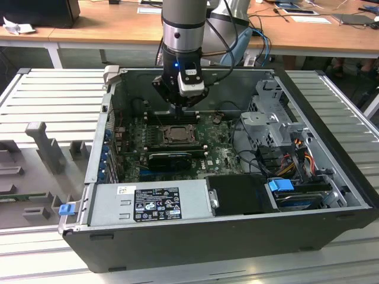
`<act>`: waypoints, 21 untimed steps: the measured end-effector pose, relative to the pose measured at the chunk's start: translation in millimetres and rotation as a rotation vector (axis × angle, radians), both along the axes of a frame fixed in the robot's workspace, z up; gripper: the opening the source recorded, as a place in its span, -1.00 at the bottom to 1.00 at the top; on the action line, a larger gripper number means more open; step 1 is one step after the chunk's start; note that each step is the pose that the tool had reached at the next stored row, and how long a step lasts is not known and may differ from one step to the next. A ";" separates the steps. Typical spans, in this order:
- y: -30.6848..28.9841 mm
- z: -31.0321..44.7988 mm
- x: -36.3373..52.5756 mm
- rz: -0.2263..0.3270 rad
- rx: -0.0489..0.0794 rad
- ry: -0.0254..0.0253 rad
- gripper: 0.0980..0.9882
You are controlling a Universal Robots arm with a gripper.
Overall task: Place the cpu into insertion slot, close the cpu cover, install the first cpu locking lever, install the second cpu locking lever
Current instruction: 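Install the first cpu locking lever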
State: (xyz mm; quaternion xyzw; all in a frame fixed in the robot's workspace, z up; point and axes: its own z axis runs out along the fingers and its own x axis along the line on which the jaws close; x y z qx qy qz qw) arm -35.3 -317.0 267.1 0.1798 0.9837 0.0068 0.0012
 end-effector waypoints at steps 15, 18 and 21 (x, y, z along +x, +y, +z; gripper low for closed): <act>0.0 -0.2 -2.5 0.294 0.000 -0.0002 -0.98; 0.0 -0.1 -9.1 0.294 0.000 -0.0006 -0.98; 0.0 -0.1 -18.8 0.294 0.000 -0.0008 -0.98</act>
